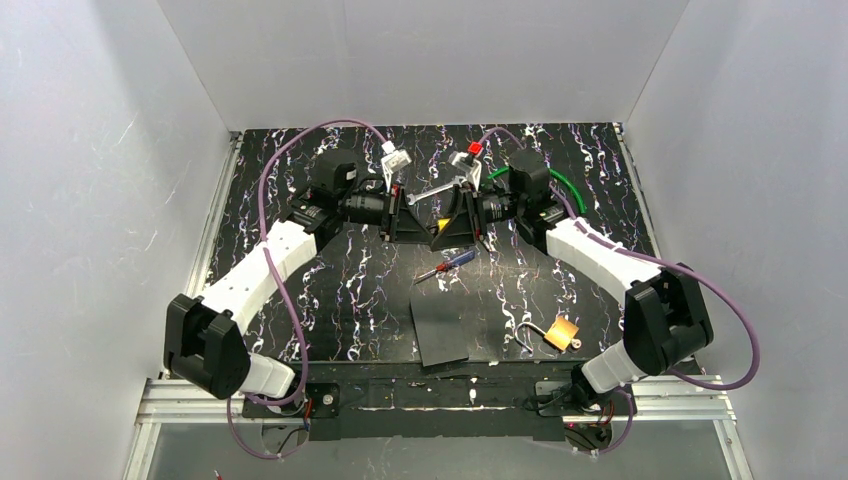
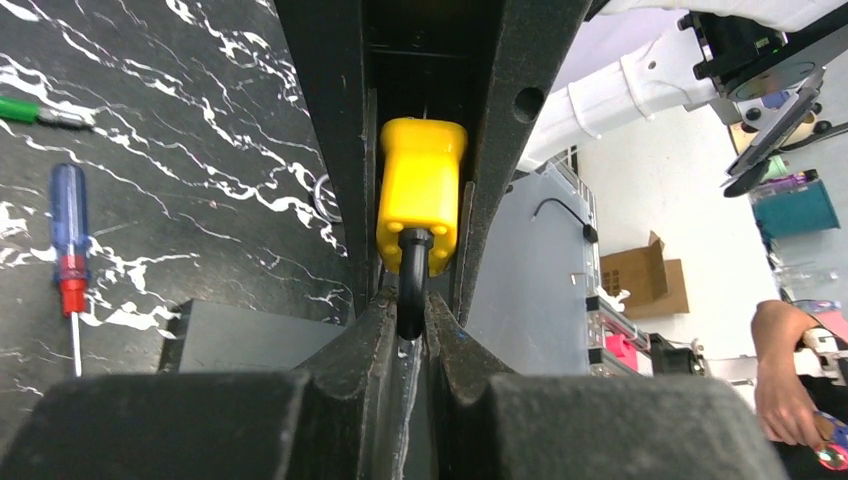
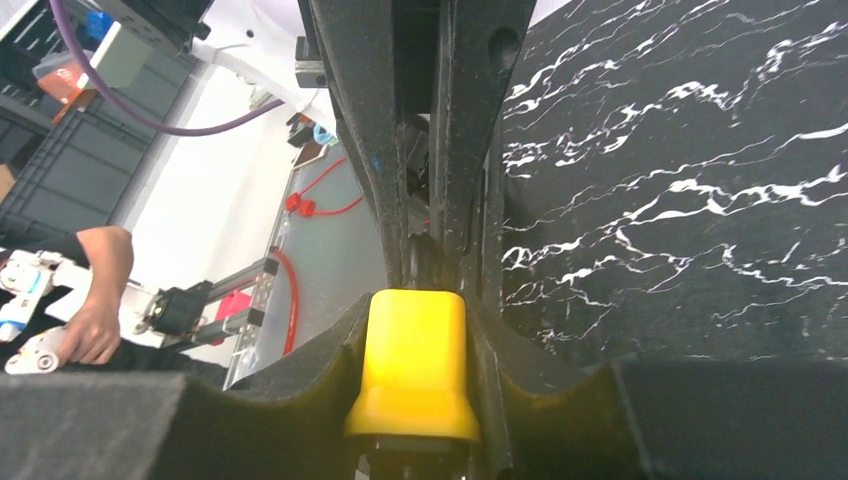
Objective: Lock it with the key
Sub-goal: Lock the lock.
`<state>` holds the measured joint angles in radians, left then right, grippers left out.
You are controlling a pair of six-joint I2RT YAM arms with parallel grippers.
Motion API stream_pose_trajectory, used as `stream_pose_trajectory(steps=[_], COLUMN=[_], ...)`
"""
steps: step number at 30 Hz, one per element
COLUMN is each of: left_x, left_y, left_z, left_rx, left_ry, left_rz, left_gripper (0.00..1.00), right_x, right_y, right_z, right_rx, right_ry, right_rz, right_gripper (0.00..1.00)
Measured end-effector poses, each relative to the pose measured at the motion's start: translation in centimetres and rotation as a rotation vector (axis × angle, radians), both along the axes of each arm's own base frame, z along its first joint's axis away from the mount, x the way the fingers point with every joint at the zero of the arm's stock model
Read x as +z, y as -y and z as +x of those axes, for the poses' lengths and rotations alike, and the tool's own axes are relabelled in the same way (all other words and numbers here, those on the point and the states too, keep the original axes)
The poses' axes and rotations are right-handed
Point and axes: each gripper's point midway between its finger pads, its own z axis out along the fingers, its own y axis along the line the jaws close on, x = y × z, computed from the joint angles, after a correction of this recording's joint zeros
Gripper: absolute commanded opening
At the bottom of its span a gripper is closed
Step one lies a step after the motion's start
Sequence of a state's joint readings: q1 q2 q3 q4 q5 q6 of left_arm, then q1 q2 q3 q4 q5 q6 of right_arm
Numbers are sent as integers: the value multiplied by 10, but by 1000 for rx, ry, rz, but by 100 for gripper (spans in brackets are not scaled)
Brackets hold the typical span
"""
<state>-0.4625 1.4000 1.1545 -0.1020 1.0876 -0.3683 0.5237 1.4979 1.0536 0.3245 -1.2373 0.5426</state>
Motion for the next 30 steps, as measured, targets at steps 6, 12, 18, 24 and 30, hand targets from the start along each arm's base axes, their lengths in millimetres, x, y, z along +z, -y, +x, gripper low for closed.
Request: stream_pose_trajectory(steps=[6, 12, 18, 24, 30], left_x=[10, 13, 11, 10, 9], left_y=[-5, -19, -20, -21, -21], left_z=[8, 13, 6, -2, -4], left_rx=[22, 59, 27, -9, -23], left_ry=[64, 89, 83, 71, 66], left_rz=[-27, -28, -29, -41, -45], left_gripper=[0, 0, 0, 0, 0], right_x=[11, 35, 45, 31, 24], right_y=[5, 28, 37, 40, 42], right_z=[11, 34, 34, 29, 26], right_rx=[-45, -126, -137, -116, -107], right_ry=[34, 98, 150, 154, 158], right_rz=[17, 50, 62, 32, 18], right_gripper=[69, 79, 75, 57, 48])
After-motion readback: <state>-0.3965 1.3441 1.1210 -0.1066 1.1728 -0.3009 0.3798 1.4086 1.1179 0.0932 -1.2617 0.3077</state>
